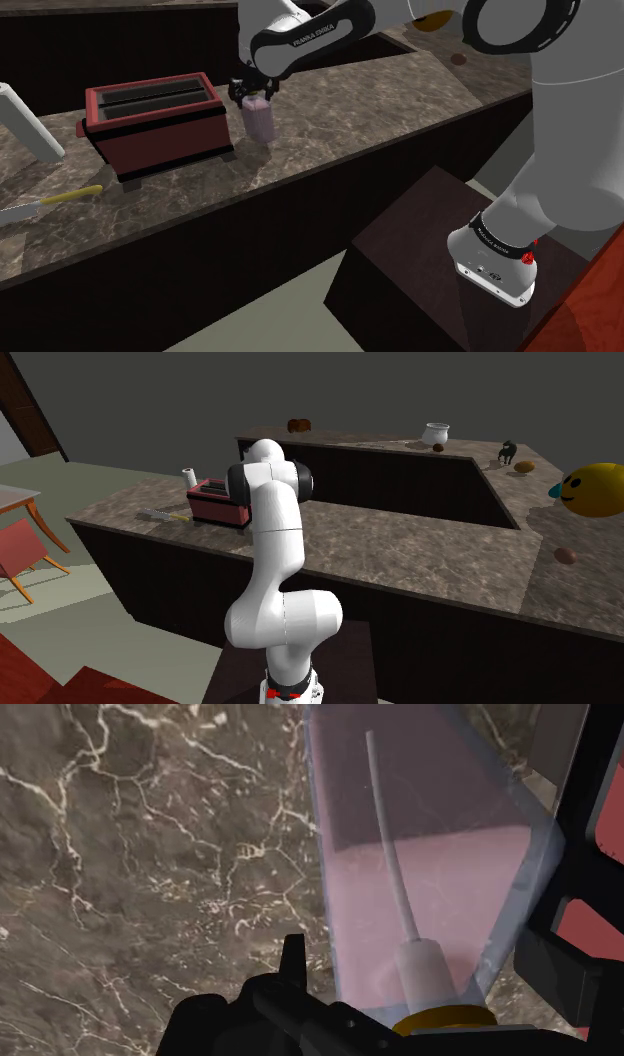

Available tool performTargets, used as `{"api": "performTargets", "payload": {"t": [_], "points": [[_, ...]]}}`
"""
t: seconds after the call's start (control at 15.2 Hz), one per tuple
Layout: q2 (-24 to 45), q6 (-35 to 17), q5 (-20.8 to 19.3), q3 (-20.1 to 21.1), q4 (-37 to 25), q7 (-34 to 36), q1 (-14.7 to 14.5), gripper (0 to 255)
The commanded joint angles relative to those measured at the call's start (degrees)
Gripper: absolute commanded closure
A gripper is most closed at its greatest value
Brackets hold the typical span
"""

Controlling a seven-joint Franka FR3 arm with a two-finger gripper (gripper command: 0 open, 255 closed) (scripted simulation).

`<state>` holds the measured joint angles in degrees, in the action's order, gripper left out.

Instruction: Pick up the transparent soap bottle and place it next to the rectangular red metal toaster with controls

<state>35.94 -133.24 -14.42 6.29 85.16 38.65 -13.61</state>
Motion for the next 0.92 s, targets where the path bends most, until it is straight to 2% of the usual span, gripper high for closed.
{"api": "performTargets", "payload": {"t": [0.0, 0.33, 0.86], "points": [[0.1, 0.0, 0.0, 0.0, 0.0, 0.0, 0.0, 0], [-4.6, 4.3, 0.8, 0.7, 0.5, -0.5, 0.0, 0], [-4.6, 4.3, 0.8, 0.7, 0.5, -0.5, 0.0, 0]]}}
